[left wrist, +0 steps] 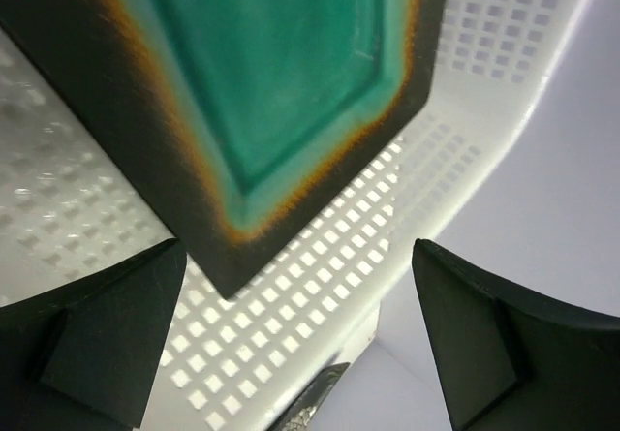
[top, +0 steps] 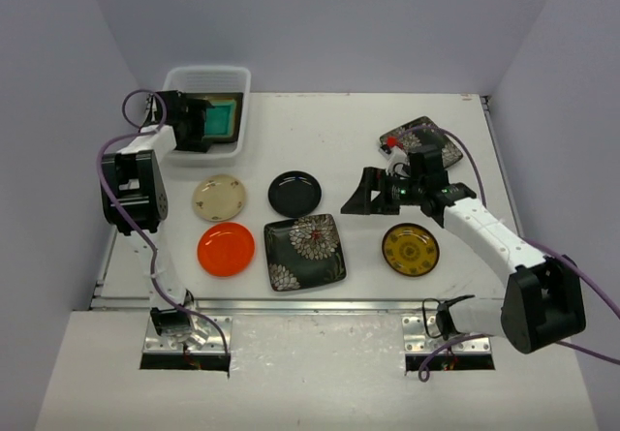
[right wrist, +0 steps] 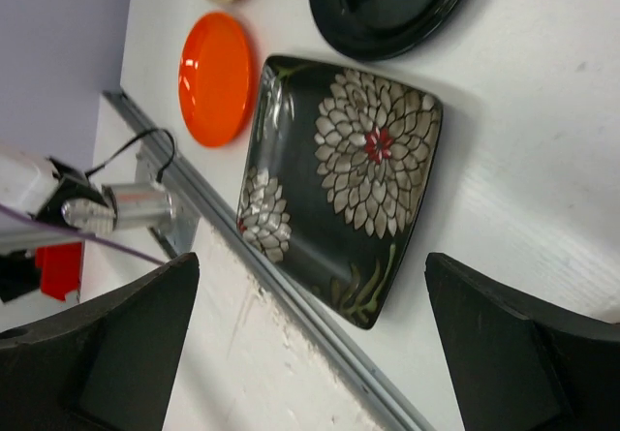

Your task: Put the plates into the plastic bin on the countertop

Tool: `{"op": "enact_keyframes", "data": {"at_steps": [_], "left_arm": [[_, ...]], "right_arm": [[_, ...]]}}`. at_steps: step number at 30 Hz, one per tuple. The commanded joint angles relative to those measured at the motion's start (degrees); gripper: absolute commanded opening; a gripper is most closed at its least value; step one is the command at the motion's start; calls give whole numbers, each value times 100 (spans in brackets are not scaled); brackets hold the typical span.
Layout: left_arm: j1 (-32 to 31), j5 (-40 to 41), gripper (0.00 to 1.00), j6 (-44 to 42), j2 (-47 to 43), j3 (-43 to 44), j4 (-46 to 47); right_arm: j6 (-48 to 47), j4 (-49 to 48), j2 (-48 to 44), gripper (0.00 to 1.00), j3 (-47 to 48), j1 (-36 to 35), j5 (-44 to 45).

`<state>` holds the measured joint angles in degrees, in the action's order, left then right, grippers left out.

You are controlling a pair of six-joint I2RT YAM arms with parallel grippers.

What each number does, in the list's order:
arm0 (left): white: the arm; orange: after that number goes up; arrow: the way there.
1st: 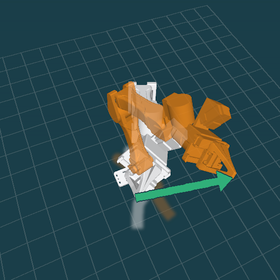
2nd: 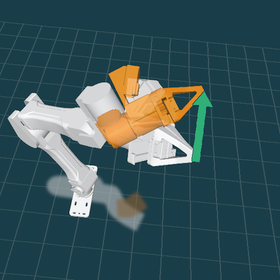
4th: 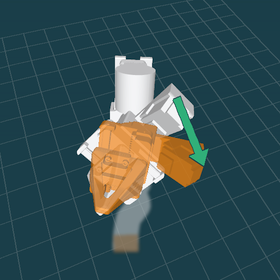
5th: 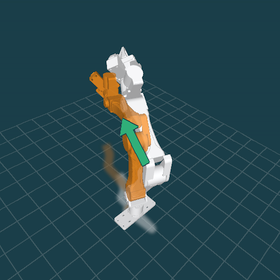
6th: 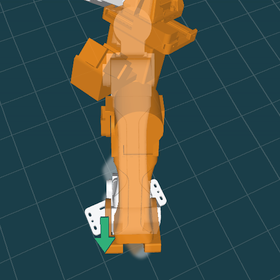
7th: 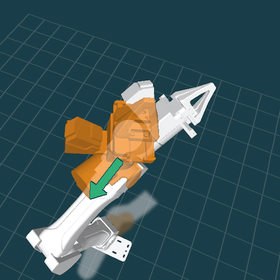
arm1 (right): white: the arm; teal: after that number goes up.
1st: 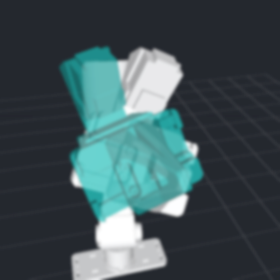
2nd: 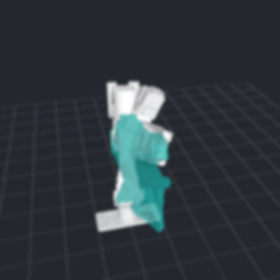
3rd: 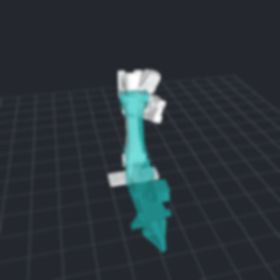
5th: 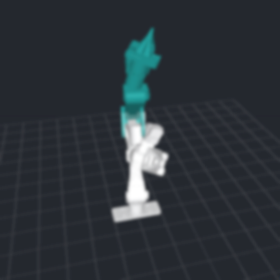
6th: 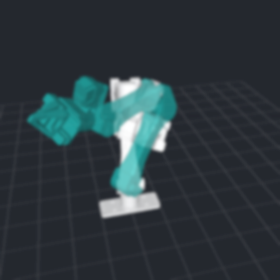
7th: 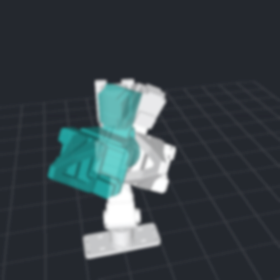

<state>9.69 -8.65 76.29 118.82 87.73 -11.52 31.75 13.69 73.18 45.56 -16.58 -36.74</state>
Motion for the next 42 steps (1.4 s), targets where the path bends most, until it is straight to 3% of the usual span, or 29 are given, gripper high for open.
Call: {"op": "enact_keyframes", "data": {"at_steps": [1,4,13,19,26,29,37,42], "left_arm": [[6,-462,100,-317,261,1233,-350],[-14,-885,100,-438,284,1471,-616],[-12,-1595,100,-934,-1121,-31,115],[-303,-1603,100,-2394,-3303,-1286,576],[-407,-1903,100,-3049,-6339,-4040,537],[-407,-1872,100,-3670,-6915,-4299,-1],[-407,-2265,100,-5118,-7925,-4965,-1068],[-424,-2665,100,-5360,-7972,-4918,-1244]], "right_arm": [[-616,265,-109,99,137,-73,-141],[-642,309,-102,99,198,-75,-194],[-890,722,462,99,560,-259,158],[-1012,507,1352,99,780,-650,185],[-731,-243,2306,94,569,-1023,272],[-637,-429,2426,92,366,-1023,418],[-314,-1290,2969,66,-214,-1008,-121],[46,-1995,3268,37,-541,-937,-311]]}}
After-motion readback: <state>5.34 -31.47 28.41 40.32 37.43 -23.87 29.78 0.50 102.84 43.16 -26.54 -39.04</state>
